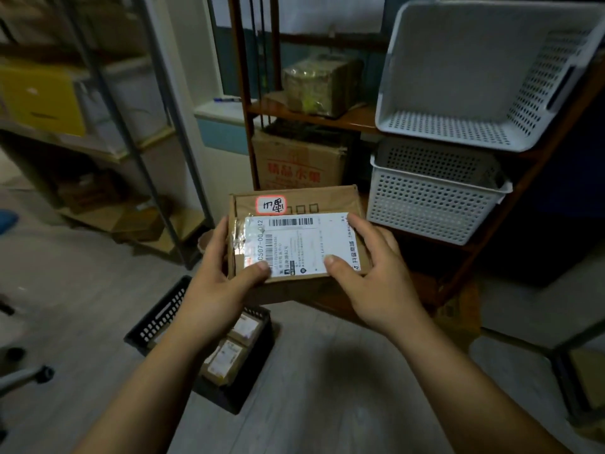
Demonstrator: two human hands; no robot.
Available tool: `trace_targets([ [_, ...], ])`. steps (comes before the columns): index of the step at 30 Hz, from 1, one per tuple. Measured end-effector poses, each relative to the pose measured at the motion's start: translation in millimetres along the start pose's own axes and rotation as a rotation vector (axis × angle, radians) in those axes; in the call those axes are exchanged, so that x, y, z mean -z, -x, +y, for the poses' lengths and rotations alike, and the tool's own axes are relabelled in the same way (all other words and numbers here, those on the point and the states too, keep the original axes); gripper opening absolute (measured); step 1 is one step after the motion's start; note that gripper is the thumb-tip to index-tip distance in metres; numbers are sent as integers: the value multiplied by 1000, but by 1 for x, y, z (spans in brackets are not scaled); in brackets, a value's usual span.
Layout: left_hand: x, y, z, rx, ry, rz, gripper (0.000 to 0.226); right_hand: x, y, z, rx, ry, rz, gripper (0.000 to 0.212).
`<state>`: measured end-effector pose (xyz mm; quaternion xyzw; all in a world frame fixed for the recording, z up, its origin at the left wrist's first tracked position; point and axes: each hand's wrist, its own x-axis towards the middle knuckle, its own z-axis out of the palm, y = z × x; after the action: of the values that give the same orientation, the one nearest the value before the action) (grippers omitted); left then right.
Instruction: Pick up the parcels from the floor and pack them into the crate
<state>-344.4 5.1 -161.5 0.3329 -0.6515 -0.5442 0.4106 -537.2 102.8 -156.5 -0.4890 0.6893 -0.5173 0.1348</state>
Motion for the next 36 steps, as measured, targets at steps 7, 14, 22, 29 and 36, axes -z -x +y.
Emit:
trace_targets([
  [7, 132, 1, 6, 26, -38, 50, 89, -112, 2, -58, 48, -27, -153, 75],
  [14, 250, -17, -1, 97, -40, 52, 77, -215, -5, -100, 48, 7, -202, 80],
  [22, 301, -70, -21, 176, -95, 77, 45, -284, -52, -102, 39, -4, -188, 77],
  [29, 332, -142, -47, 282, -140, 115, 53, -341, -126, -78, -28, -50, -286, 79],
  [36, 359, -207, -76, 341, -174, 75, 48, -391, -175, -54, -87, -47, -290, 73],
])
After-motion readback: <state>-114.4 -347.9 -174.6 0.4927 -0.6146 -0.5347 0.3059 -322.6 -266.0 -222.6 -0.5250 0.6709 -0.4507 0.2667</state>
